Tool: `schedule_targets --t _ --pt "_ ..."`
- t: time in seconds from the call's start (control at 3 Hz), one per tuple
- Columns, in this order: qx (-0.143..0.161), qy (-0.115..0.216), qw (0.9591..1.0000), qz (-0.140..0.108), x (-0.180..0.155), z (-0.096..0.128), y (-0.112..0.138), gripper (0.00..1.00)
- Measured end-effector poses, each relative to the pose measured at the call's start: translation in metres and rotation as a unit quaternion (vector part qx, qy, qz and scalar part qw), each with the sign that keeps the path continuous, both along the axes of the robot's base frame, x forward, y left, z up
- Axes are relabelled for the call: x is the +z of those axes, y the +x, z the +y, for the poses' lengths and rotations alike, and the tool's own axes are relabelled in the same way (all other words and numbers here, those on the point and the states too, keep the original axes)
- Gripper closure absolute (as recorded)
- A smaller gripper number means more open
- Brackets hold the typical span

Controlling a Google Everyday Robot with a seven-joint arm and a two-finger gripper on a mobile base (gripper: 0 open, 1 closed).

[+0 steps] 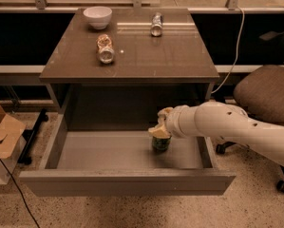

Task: Place green can into top drawer

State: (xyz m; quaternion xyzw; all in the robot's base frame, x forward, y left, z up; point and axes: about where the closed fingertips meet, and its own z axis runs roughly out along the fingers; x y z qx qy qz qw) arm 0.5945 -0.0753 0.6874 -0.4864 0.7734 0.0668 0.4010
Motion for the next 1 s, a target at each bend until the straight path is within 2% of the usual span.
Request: schedule_targets --t 0.33,0.67,1.0 --pt "0.001 0.0 1.0 0.0 -0.0001 0.0012 -0.0002 0.14" --pt "0.002 0.0 1.0 0.0 -0.0001 0.0023 -0.0004 0.0" --pt "0.002 0.0 1.0 0.0 -0.0001 0.0023 -0.0004 0.0"
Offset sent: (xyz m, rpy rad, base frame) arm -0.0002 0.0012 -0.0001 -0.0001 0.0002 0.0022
